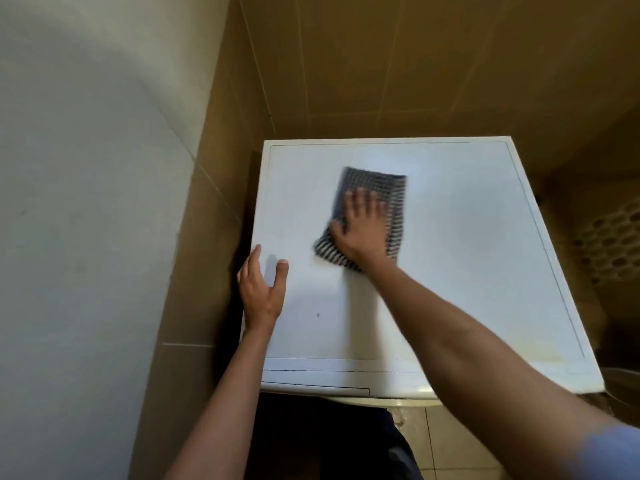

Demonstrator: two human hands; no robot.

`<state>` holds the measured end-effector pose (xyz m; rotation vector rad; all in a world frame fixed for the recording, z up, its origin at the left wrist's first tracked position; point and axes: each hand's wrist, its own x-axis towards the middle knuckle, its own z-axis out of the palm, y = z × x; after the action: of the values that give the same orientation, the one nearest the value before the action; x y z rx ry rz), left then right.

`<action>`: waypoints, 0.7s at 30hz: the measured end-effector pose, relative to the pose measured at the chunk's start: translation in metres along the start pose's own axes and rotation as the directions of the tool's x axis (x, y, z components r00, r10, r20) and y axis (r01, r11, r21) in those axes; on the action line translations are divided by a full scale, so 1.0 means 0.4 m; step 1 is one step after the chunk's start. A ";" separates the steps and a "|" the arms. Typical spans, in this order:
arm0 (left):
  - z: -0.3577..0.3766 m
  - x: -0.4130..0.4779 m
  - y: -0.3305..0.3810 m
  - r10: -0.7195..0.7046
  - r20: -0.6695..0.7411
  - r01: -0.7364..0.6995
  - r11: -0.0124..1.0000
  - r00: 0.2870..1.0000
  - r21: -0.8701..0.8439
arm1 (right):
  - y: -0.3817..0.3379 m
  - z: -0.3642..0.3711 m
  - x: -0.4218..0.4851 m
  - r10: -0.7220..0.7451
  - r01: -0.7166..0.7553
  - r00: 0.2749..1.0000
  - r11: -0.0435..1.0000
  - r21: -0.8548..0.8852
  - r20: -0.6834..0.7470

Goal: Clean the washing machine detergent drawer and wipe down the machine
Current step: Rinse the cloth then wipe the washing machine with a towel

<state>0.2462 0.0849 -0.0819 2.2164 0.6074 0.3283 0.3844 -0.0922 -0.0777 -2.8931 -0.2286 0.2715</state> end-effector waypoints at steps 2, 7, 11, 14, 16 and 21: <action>-0.010 0.005 -0.001 -0.026 0.036 0.028 0.998 0.999 -0.048 | -0.131 0.040 -0.056 -0.201 0.203 0.977 0.979 -0.016 0.068; -0.033 -0.003 -0.006 -0.026 0.105 0.038 0.993 0.994 -0.115 | -0.240 0.125 -0.263 -0.488 0.494 0.865 0.869 -0.027 0.117; -0.042 -0.015 -0.011 0.034 0.125 -0.024 0.996 0.992 -0.084 | -0.131 0.134 -0.369 -0.551 0.552 0.833 0.834 -0.014 0.050; -0.032 -0.009 -0.016 0.058 0.147 -0.065 0.997 0.987 0.046 | 0.005 0.096 -0.385 -0.430 0.430 0.903 0.903 -0.010 0.017; -0.016 -0.008 -0.004 0.015 0.140 -0.033 0.992 0.990 0.126 | 0.118 0.064 -0.370 -0.276 0.276 0.961 0.961 0.002 0.003; 0.012 0.039 0.017 0.074 0.123 -0.104 0.959 0.990 0.264 | 0.412 -0.036 -0.285 0.157 -0.157 0.986 0.988 0.014 -0.061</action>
<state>0.2635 0.0861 -0.0794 2.5105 0.5165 0.1726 0.2983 -0.2737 -0.0844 -2.9091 0.0116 0.2082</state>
